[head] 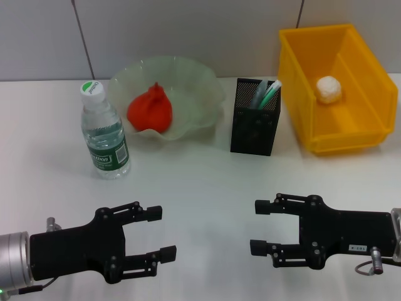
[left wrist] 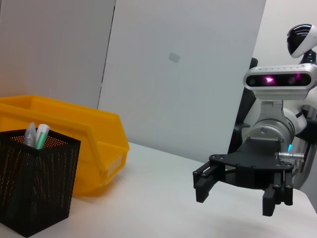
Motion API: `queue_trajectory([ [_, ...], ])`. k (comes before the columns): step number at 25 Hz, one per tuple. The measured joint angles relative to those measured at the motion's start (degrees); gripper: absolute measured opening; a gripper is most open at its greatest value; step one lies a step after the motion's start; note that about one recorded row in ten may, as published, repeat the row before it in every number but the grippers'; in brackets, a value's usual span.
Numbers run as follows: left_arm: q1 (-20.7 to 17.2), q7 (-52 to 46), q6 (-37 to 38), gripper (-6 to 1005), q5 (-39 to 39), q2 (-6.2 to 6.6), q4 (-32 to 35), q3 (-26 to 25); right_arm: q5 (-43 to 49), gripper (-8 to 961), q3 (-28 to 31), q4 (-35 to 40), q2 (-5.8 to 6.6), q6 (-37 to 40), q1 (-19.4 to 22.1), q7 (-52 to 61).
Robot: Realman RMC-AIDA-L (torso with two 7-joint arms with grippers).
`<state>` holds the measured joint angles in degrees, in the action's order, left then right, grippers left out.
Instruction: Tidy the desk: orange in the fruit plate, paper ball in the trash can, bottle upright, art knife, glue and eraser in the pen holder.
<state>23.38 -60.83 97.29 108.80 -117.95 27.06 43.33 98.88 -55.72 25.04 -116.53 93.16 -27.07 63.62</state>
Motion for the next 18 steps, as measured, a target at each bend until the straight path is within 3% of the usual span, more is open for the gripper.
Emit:
queue_trajectory([
  [18, 0.0, -0.08, 0.3, 788, 0.0, 0.09, 0.04, 0.0, 0.0, 771, 0.0, 0.09, -0.1, -0.08, -0.18, 0.0],
])
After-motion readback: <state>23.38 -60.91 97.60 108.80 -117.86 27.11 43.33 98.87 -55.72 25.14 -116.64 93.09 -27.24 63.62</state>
